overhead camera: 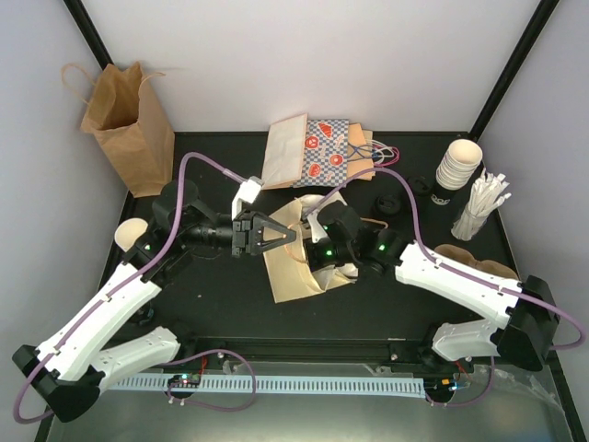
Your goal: Pack the takeout coffee
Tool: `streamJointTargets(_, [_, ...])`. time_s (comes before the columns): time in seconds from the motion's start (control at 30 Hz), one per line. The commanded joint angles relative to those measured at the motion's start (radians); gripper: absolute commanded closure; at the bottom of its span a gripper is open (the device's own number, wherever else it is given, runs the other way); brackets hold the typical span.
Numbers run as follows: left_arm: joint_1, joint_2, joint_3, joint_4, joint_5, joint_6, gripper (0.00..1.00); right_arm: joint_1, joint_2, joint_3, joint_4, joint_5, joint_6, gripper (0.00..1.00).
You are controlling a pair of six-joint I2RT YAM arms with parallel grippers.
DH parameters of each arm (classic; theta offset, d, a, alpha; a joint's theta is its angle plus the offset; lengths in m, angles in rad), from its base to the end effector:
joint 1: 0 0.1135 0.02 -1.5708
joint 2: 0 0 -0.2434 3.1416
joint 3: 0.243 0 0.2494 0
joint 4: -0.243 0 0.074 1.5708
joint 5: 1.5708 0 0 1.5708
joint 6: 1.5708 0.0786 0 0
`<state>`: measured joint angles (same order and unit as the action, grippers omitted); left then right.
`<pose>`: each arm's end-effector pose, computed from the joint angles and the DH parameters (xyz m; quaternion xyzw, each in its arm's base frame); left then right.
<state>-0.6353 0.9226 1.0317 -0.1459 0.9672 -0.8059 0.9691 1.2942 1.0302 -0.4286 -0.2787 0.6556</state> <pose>0.1432 -0.1860 0.3892 0.2672 0.6626 -0.6570 0.2408 0.1622 0.2744 0.2469 -0.1982 0.8762 0.3921 0.1983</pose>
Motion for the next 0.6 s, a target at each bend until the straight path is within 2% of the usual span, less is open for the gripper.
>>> streamJointTargets(0.0, [-0.021,-0.02,0.041,-0.043,0.118,0.044,0.98,-0.011,-0.024,0.057,0.015,0.02,0.006,0.99])
streamJointTargets(0.1, [-0.025,-0.031,0.046,-0.038,0.102,0.065,0.98,-0.011,-0.022,0.066,0.017,0.025,-0.004,0.99])
streamJointTargets(0.3, [-0.025,-0.049,0.039,0.103,-0.079,0.005,0.98,0.008,-0.007,0.01,0.079,0.006,-0.012,0.99])
streamJointTargets(0.57, [-0.025,0.04,0.087,0.237,-0.111,-0.079,0.98,0.029,0.017,-0.037,0.118,-0.005,0.042,0.99])
